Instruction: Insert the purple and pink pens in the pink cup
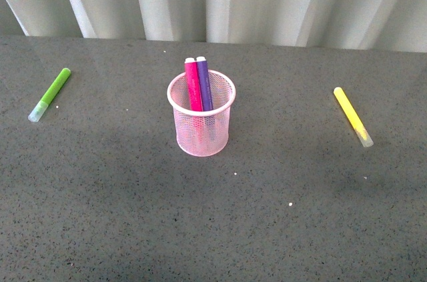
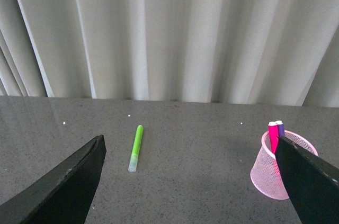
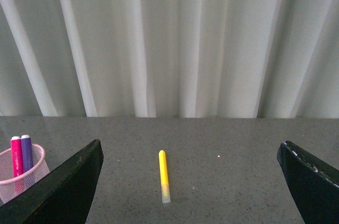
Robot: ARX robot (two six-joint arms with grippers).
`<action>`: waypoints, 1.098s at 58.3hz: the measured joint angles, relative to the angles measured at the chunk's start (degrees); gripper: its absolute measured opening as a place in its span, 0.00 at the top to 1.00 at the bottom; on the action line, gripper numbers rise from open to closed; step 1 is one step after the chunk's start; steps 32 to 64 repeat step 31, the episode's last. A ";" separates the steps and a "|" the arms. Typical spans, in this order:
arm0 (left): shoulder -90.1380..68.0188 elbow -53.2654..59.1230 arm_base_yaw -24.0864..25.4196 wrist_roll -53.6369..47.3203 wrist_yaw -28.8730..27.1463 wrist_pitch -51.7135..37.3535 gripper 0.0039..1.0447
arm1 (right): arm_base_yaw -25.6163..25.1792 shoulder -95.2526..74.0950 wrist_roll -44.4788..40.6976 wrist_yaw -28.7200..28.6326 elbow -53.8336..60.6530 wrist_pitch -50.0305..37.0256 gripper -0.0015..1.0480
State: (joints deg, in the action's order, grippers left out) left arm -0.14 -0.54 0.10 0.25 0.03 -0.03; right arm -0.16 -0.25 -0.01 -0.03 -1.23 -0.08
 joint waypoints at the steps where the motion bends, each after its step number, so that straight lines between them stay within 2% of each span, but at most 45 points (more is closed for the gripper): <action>1: 0.00 0.00 0.00 0.00 0.00 0.00 0.06 | 0.00 0.00 0.00 0.00 0.00 0.00 0.06; 64: 0.00 0.00 0.00 0.00 -0.02 0.00 0.06 | 0.00 0.00 0.00 0.00 0.00 0.00 0.07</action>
